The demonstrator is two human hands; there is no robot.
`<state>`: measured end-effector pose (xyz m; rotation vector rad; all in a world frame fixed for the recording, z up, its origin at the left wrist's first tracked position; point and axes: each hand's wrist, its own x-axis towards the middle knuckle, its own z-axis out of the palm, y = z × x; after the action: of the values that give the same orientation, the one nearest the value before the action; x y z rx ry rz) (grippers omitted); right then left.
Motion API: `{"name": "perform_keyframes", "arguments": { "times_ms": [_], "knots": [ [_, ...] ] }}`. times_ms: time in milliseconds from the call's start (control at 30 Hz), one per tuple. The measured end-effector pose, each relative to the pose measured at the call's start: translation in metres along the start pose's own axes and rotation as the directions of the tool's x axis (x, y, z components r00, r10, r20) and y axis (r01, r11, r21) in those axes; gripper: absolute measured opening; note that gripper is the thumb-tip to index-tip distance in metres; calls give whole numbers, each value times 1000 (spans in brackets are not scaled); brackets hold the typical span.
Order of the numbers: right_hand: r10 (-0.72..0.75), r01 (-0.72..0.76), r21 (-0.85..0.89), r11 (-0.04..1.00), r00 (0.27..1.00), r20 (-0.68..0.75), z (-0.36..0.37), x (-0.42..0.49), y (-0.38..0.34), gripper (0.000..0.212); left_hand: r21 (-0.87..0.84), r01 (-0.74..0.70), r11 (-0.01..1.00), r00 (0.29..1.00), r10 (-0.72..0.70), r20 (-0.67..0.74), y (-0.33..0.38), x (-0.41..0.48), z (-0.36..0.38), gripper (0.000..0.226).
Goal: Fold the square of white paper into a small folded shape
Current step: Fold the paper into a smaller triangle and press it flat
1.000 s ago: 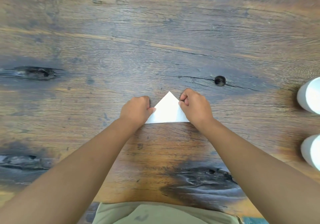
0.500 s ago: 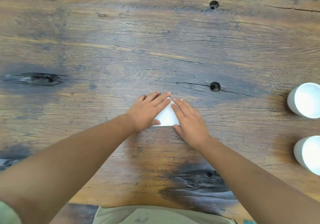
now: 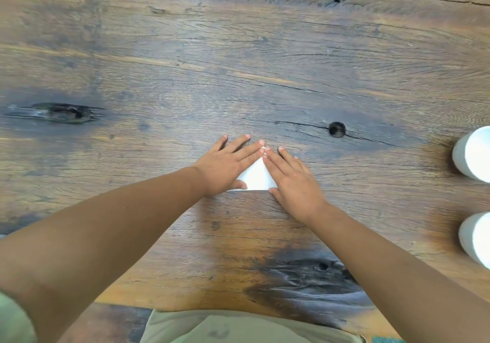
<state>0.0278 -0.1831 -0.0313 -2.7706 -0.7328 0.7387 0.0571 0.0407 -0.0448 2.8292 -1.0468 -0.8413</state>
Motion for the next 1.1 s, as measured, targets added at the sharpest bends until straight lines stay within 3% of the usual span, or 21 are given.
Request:
{"name": "perform_keyframes", "arguments": {
  "times_ms": [433,1100],
  "knots": [
    [-10,9,20,1000,999,53,7,-31,15,78,-9,46,999,995,-45,88,6,3,-9,94],
    [27,-21,-45,999,992,123,25,-103,38,78,-13,25,1000,996,-24,85,4,0,-10,93]
  ]
}}
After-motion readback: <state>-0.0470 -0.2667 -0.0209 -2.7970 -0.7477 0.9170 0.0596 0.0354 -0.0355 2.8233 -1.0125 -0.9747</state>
